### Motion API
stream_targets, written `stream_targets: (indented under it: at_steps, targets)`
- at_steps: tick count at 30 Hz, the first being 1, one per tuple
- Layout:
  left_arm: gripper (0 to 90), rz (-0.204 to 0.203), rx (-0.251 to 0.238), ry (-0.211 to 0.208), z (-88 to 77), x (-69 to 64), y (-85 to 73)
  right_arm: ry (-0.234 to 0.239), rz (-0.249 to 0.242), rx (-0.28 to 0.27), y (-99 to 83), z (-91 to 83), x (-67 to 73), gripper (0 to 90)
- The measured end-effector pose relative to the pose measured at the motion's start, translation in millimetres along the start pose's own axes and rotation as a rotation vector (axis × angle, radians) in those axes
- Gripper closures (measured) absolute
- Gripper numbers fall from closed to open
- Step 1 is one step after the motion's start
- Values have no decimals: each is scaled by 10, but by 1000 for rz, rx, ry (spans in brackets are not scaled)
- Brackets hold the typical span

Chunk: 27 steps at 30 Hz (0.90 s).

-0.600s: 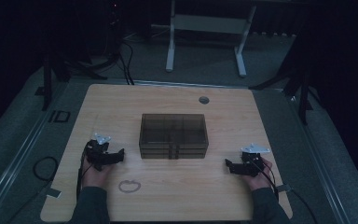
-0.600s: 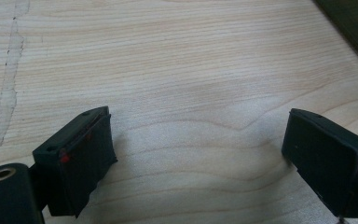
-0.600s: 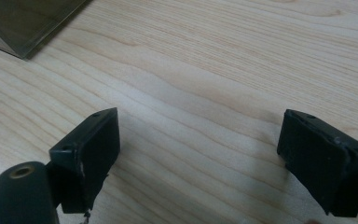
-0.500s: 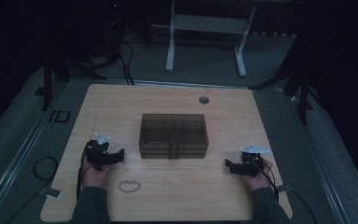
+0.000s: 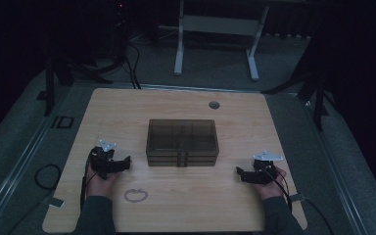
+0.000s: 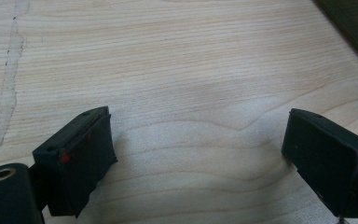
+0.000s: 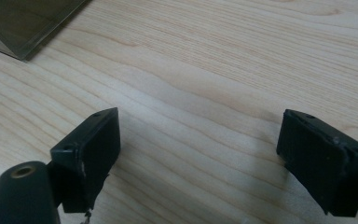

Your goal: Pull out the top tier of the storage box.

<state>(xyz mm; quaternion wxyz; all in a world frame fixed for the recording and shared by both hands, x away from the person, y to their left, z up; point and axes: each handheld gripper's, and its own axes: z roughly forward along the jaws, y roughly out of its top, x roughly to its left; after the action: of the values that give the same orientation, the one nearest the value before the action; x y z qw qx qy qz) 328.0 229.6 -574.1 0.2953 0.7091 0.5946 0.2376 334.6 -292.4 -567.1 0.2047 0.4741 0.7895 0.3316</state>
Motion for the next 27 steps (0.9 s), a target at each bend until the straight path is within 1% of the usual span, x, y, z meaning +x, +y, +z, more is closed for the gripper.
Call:
stream_targets:
  at_steps: [3, 4, 5, 9, 18, 21, 23, 27]
  targets:
    - [91, 0, 0, 0, 0, 0, 0, -4, 3, 0, 1, -4, 9, 156]
    - [91, 0, 0, 0, 0, 0, 0, -5, 5, 1, 1, -8, 13, 169]
    - [92, 0, 0, 0, 0, 0, 0, -9, 7, 0, 3, -16, 26, 201]
    - [92, 0, 0, 0, 0, 0, 0, -14, 13, 3, 6, -30, 37, 236]
    - [92, 0, 1, 1, -1, 0, 1, -14, 11, 12, 9, -49, 54, 266]
    - [91, 0, 1, 1, -1, 0, 1, -17, 6, 16, 14, -64, 67, 281]
    - [91, 0, 1, 1, -1, 0, 1, -20, 0, 6, 22, -84, 79, 299]
    - [92, 0, 1, 1, -1, 0, 1, -34, -20, 4, 37, -117, 107, 308]
